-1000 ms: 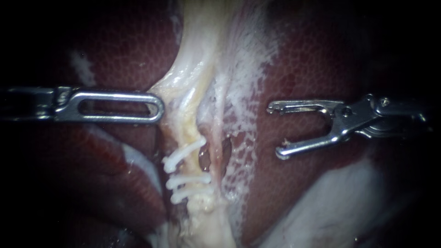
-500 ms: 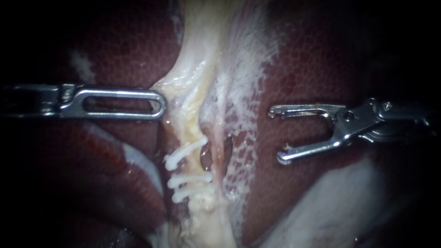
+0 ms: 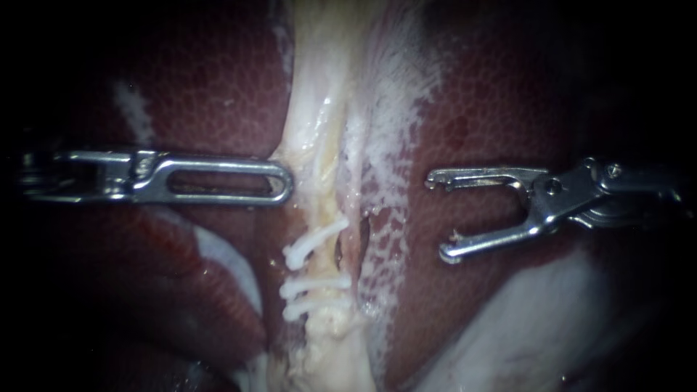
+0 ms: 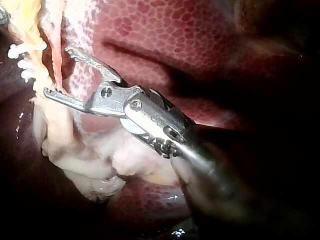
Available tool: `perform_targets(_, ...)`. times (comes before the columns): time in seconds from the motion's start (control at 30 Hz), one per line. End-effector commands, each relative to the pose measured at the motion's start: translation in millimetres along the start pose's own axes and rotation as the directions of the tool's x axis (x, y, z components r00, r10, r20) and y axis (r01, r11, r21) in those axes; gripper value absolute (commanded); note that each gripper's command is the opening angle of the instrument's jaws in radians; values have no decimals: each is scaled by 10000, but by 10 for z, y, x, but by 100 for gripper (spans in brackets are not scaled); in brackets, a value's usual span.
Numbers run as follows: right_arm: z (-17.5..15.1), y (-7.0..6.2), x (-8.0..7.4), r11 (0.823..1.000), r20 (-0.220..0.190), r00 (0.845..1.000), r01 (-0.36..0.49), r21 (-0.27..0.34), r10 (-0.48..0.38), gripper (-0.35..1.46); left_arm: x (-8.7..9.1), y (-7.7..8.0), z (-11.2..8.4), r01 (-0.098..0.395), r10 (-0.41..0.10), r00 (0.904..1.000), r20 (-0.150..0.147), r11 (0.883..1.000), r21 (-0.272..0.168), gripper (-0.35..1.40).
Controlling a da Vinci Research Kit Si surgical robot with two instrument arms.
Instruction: Going back third clip left tube
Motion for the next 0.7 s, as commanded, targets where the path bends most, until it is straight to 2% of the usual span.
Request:
perform_targets(0.03, 0, 0, 0, 10000, 1, 10000, 0, -1, 0, 60, 0, 0, 0, 3, -3, 10000, -6, 10000, -7, -35)
perform_targets(0.7, 4, 0, 0, 10000, 1, 10000, 1, -20, -1, 60, 1, 0, 8, -3, 3, 10000, -53, 10000, 15, -35)
